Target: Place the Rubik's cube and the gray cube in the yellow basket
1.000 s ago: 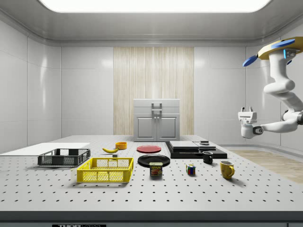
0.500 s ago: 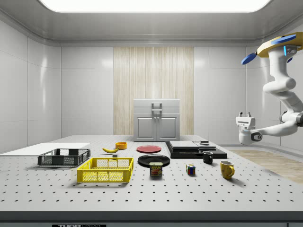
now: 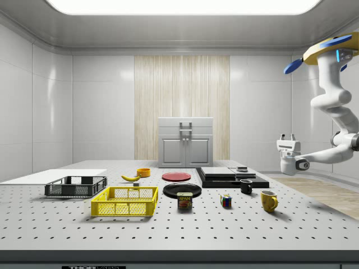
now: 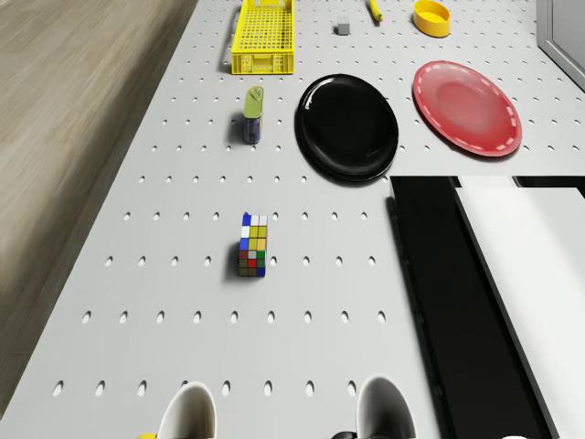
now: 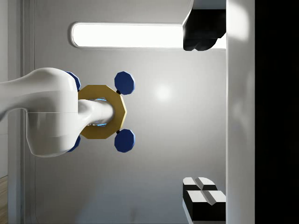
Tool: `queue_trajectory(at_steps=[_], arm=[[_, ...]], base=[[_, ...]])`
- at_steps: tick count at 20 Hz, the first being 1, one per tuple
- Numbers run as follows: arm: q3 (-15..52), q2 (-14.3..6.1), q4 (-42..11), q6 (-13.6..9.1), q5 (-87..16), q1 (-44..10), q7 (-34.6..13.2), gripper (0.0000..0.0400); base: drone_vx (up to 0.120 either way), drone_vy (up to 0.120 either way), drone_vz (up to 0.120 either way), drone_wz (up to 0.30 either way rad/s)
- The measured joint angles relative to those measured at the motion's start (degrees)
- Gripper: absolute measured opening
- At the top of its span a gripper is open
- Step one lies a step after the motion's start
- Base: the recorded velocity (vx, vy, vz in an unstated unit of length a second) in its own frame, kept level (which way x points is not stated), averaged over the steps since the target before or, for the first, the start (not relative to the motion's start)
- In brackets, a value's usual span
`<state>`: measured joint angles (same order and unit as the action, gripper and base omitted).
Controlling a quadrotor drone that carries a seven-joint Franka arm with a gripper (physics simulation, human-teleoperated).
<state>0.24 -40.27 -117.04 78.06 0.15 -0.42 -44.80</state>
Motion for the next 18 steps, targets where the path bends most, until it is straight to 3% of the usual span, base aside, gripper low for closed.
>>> queue_trajectory(at_steps=[18], arm=[[0.2,-0.5,-0.4,0.7,-0.2,-0.1,0.0,0.0400]], base=[[0.120,0.120,0.000,0.000]])
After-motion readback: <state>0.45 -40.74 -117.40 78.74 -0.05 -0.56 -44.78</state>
